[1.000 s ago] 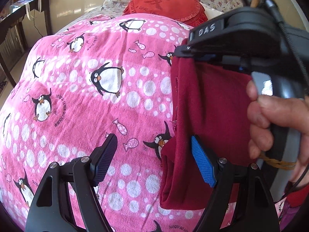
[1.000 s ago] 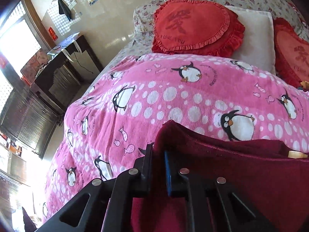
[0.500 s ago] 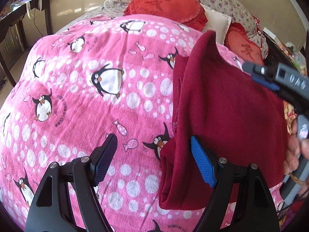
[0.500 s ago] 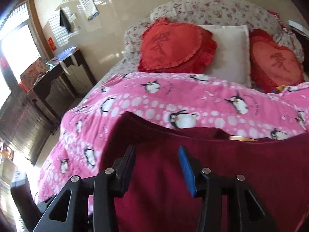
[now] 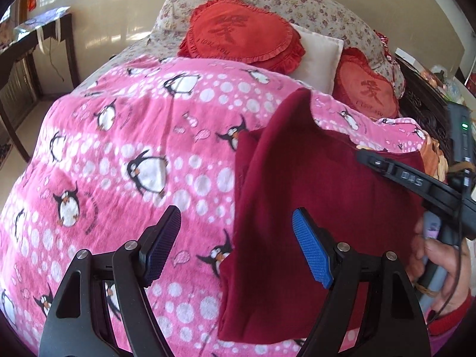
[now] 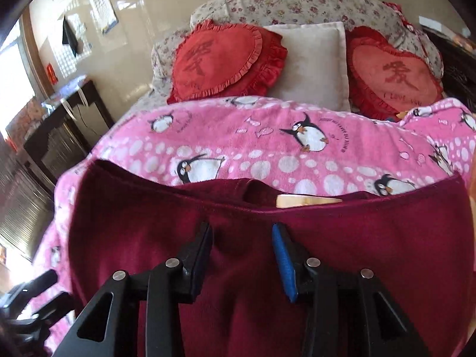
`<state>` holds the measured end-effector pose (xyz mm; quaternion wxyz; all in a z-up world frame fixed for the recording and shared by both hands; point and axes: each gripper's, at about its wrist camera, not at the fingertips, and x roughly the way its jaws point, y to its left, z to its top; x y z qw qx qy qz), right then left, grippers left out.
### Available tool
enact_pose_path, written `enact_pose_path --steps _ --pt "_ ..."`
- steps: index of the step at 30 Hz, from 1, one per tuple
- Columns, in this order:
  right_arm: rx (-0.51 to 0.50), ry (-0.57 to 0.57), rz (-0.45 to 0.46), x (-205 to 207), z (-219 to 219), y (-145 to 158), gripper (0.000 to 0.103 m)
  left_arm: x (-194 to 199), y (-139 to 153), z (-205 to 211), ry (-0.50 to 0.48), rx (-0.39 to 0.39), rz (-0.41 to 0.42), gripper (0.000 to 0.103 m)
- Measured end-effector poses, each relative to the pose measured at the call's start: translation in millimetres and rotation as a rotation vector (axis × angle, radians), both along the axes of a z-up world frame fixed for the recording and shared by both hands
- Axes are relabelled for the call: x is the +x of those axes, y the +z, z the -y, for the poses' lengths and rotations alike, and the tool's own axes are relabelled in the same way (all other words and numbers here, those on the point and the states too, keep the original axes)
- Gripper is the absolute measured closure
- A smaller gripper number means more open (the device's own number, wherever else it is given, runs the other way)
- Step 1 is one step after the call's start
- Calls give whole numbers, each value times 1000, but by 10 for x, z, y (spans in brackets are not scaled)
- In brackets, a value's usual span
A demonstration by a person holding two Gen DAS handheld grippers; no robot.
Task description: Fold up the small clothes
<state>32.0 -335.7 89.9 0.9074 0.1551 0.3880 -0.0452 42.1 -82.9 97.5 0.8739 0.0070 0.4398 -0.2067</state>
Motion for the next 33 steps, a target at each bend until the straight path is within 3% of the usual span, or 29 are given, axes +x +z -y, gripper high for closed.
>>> enact_pose_path --steps 7,9,13,14,16,17,21,23,27,31,33 --pt "-158 -195 110 -579 593 314 55 202 24 323 -35 45 46 24" --pt "-156 -266 133 -717 819 345 36 249 16 376 -36 41 49 24" --pt "-71 -303 93 -742 1193 220 33 301 0 496 -41 58 56 24" --pt "-56 -284 68 -699 1242 168 34 310 2 520 -42 61 57 24" --pt "-43 -265 2 -635 1317 39 70 319 15 577 -50 62 62 24" --pt "-11 -240 -17 -624 1348 -22 95 326 32 605 -56 62 68 24" --pt "-24 -265 45 -796 1425 71 96 420 79 717 -59 68 105 24" --pt "-1 -297 30 -813 1518 33 96 526 43 792 -51 90 108 24" --pt "-68 -303 -20 -683 1485 -82 96 741 -139 868 -29 129 61 24" --pt "-65 -311 -10 -712 1499 1 95 869 -245 807 -14 72 -2 24" --pt "-53 -326 24 -820 1491 118 74 904 -270 797 -10 55 -10 23"
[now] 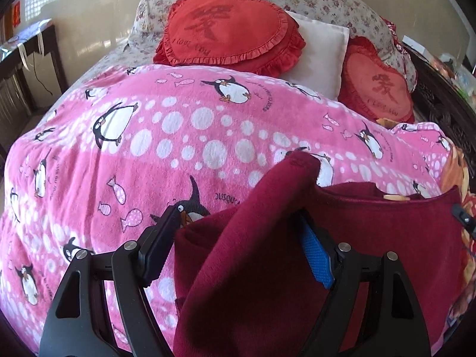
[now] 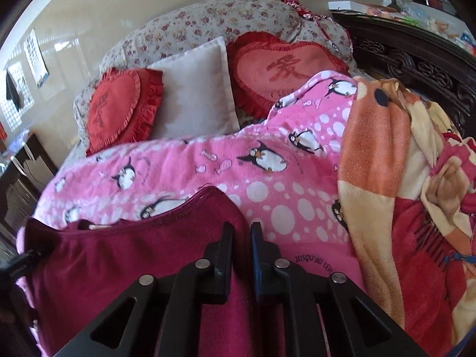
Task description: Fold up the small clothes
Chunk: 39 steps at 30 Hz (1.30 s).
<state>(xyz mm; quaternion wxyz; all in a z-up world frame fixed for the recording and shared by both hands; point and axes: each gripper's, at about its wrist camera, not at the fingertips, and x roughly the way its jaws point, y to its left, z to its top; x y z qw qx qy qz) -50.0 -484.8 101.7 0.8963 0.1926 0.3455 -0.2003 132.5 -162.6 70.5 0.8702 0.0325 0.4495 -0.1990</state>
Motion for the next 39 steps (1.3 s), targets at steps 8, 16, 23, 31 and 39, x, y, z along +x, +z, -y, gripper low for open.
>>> enact_pose_path --steps 8,16,23,31,39 --pt "12 182 156 59 -362 125 68 -11 -98 -16 28 -46 37 14" --pt "51 121 64 340 -213 -240 68 125 -142 -102 8 -111 -48 9" --pt "82 167 80 -137 -491 179 53 -181 192 -536 109 -173 -80 10" --pt "56 321 75 -603 -1372 335 42 -1002 332 -1061 86 -70 -14 10" --pt "90 377 31 -535 -2089 227 40 -1510 291 -1351 70 -53 -1 10"
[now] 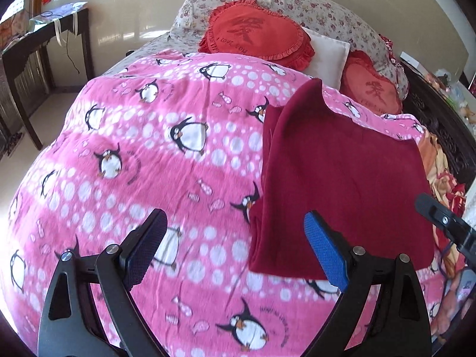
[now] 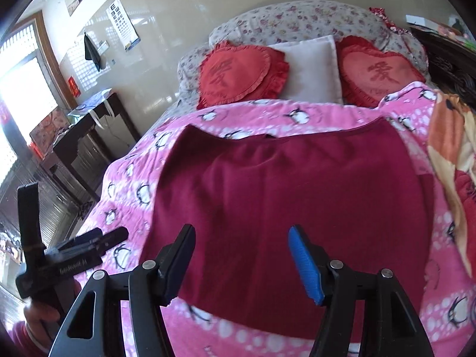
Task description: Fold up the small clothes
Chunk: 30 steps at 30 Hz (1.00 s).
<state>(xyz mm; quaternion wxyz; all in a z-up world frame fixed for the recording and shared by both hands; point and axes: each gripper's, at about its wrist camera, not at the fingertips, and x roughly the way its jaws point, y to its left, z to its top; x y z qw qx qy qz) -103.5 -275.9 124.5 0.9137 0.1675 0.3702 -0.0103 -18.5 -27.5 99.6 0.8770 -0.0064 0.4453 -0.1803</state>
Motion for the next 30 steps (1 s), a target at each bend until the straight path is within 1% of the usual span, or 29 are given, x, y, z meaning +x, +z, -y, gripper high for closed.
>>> enact_pose_path --steps 2,4,7,10,15,18,21,25,28,30 --pt "1 10 -8 29 -118 1 40 -38 -50 -38 2 -9 -17 10" --pt "-8 26 -30 92 -241 -6 37 -48 -113 -60 -7 -9 -32 10" --pt "-36 52 -62 228 -392 -13 37 -10 -201 -91 -11 -14 -35 10" --pt "-48 50 -76 407 -500 -21 36 77 -303 -122 -16 -19 -49 10" --pt "-7 9 -104 803 -567 -23 36 269 -455 -202 2 -97 -92 10" --pt "-17 -13 -130 1050 -622 0 35 365 -564 -219 6 -139 -127 10" --pt "-48 -15 -167 1304 -687 -7 33 426 -648 -224 13 -179 -152 10" --pt "-122 3 -239 1595 -795 -81 32 464 -662 -193 0 -191 -134 10" --pt "-165 0 -262 1727 -854 -106 32 497 -669 -202 -7 -210 -140 10" --pt "-172 1 -267 1808 -860 -119 32 512 -674 -213 -7 -222 -139 10"
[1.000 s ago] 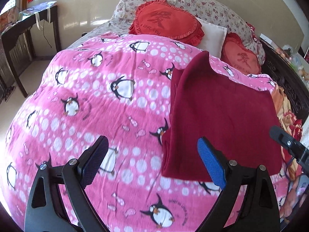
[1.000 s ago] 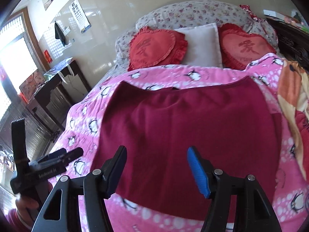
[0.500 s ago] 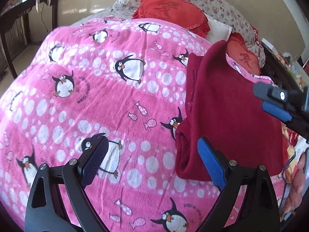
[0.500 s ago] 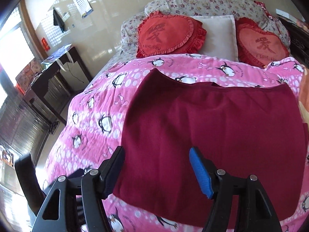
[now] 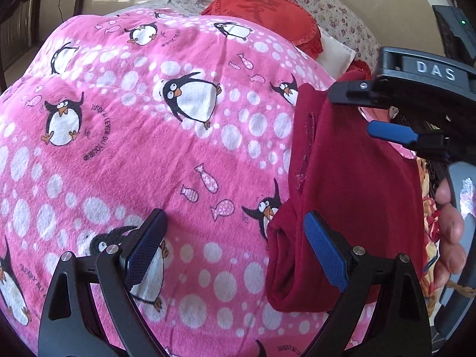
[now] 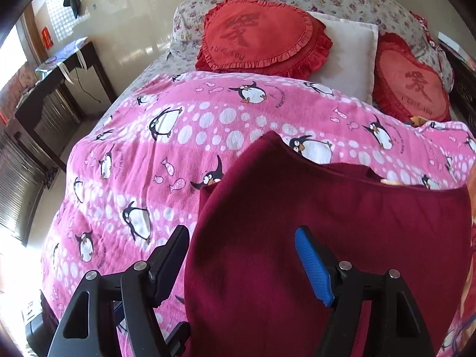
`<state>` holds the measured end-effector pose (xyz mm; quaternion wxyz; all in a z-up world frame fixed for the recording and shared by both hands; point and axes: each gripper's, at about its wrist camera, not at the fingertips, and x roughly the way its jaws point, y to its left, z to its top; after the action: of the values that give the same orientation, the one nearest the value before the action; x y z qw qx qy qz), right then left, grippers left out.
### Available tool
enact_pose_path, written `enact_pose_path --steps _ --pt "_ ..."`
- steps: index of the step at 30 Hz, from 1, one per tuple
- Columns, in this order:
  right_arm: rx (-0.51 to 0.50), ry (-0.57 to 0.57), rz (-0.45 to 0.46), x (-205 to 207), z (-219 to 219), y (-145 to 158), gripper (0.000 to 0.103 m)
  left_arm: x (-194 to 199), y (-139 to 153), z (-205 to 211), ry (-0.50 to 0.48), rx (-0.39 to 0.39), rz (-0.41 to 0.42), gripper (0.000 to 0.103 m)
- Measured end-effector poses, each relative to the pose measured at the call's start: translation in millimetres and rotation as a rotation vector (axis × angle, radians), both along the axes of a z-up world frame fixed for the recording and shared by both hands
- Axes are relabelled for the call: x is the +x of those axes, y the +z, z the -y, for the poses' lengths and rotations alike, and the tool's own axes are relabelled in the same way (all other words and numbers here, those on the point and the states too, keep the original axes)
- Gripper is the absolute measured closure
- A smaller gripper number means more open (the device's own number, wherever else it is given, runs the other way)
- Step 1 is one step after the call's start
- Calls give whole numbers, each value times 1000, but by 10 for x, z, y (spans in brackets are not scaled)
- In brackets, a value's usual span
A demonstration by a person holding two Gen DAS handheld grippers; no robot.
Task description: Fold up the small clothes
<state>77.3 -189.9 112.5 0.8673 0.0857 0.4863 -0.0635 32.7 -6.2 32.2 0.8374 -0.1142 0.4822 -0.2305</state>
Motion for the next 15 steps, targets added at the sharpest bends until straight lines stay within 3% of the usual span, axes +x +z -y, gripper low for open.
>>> enact_pose_path --steps 9,15 --pt "18 1 -37 209 -80 -97 31 53 -7 7 -16 -44 9 10" --pt "-66 27 -87 419 -208 -208 24 42 -27 -13 -48 -103 -2 10"
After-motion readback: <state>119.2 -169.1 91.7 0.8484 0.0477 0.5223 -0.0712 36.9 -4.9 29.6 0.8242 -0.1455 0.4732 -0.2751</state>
